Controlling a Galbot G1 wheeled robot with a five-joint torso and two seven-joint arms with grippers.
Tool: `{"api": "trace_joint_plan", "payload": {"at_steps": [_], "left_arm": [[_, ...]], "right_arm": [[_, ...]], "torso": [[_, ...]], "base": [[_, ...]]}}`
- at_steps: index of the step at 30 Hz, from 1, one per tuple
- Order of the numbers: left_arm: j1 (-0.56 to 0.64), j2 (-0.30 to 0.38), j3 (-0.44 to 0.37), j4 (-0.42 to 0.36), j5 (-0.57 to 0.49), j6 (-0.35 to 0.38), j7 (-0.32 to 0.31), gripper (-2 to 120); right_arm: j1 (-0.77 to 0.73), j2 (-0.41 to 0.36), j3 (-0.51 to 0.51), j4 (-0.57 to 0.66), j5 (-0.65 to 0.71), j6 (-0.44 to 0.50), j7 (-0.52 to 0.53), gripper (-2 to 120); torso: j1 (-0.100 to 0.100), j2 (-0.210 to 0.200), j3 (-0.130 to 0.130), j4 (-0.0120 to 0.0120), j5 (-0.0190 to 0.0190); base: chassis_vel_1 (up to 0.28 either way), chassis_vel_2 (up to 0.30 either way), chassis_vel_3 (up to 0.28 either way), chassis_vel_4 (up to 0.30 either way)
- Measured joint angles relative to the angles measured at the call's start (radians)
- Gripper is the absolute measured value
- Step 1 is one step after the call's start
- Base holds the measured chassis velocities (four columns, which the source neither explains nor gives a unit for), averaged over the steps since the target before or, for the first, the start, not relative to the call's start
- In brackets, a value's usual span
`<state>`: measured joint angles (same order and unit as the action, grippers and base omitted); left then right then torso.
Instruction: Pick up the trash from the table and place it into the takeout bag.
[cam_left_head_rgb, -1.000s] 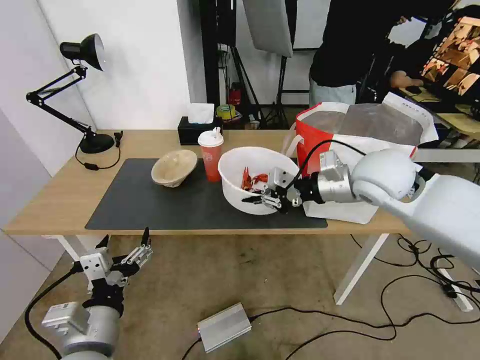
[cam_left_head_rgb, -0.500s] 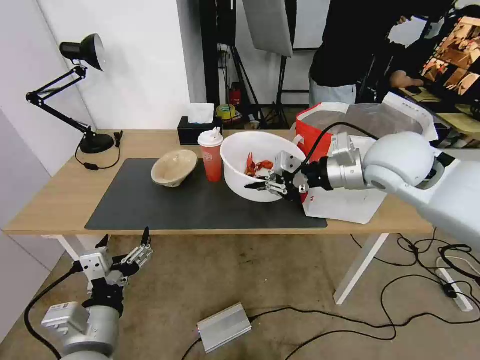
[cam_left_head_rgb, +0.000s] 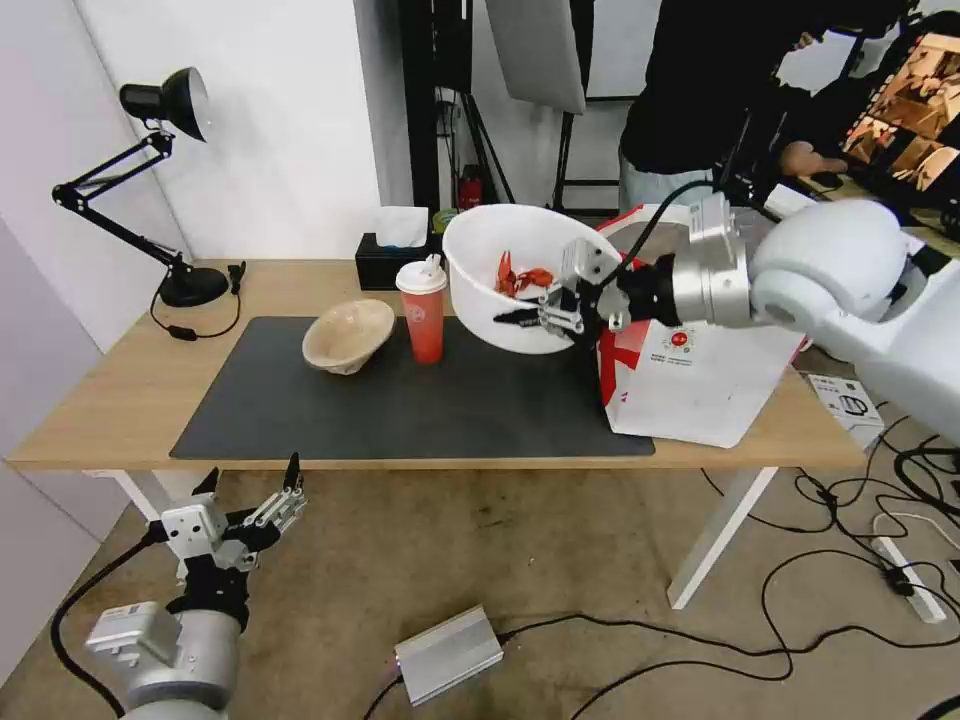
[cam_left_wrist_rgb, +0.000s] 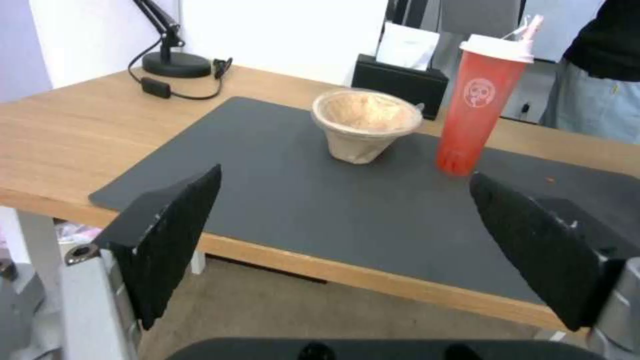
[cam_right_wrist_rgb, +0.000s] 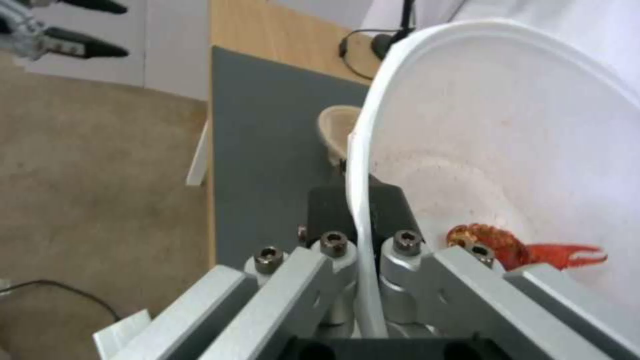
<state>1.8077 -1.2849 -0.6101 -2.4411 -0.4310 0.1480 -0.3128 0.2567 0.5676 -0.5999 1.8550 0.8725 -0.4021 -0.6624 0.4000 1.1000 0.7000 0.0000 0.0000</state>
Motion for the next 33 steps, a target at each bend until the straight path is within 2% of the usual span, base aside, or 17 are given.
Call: {"api": "trace_joint_plan", "payload": {"at_steps": [20,33], "left_arm": [[0.005,0.012,-0.014,-0.005,-0.01,0.0,-0.003,100],[0.009,0.014,-0.021,-0.013,-0.011,-0.017,-0.003,100]], "right_arm": [[0.141,0.118,-0.049,-0.265,0.001,0.008,-0.021,0],[0.184,0.1,-0.057,-0.363,-0.007,0.022,-0.039,0]], "torso": [[0.0,0.0,0.0,0.0001,0.0],[0.0,0.0,0.0,-0.0001,0.0001]], "base": [[0.0,0.0,0.0,0.0],[0.0,0.0,0.0,0.0]]}}
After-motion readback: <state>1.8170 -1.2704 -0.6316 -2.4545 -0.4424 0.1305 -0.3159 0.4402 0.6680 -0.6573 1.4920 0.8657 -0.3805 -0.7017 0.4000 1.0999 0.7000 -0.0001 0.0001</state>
